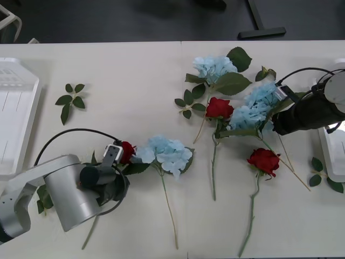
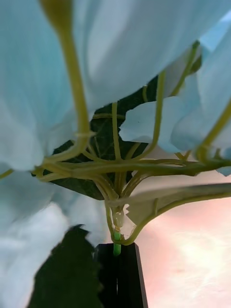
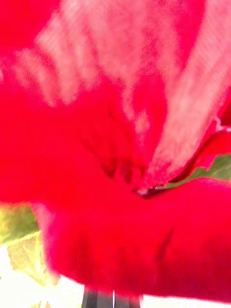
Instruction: Place the red flowers into the right box and the blue flowers into the left box. If a person shows an open palm, hand one flower to the person first, then continue sorting.
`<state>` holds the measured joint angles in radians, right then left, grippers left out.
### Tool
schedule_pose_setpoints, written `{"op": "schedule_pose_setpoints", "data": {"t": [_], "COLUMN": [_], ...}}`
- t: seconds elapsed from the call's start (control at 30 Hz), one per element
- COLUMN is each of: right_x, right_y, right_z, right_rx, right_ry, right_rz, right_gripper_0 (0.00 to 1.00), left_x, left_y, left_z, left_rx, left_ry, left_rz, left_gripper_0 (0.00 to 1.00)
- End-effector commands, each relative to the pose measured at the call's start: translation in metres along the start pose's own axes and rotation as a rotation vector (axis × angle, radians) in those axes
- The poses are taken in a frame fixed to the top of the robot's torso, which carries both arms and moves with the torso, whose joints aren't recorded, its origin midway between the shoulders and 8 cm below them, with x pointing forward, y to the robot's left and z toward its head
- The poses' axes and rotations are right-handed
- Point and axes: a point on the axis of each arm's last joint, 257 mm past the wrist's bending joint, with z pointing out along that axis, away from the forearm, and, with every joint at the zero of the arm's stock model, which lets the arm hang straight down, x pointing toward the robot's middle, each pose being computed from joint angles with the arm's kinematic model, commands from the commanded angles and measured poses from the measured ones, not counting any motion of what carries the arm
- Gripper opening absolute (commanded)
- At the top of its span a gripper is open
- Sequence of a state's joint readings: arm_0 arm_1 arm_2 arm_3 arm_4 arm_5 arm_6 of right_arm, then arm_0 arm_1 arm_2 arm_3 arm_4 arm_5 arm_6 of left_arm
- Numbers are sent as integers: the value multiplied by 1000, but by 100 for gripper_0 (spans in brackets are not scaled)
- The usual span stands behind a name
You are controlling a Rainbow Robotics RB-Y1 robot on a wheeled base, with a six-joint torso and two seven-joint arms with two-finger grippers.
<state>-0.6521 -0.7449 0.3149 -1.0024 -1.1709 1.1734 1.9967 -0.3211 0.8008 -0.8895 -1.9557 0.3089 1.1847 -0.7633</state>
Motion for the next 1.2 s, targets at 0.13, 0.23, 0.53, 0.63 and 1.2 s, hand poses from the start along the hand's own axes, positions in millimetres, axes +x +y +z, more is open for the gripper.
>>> {"op": "schedule_pose_setpoints", "data": {"t": [0.13,0.23,0.53,0.63,1.2], "right_x": [-51,-49,-43,-40,-15], "right_y": [26,31,9,-6,-44], "right_z": [-59,-72,-70,-64,-35], "right_rx": [-130,-175,-99,-59,47], "right_ry": [-64,-53,-42,-44,-15], "right_rz": [10,21,32,58,134], "right_gripper_0": [0,0,0,0,48], "left_x": [-69,-90,-143,-160,-256], "left_y": [50,51,19,-2,-104], "left_z": [-62,-83,-152,-174,-265], "left_rx": [-16,22,185,256,542], "left_ry": [-141,-173,-293,-343,-617], "left_rz": [32,3,-28,-29,-94], "left_gripper_0": [0,0,0,0,0]}}
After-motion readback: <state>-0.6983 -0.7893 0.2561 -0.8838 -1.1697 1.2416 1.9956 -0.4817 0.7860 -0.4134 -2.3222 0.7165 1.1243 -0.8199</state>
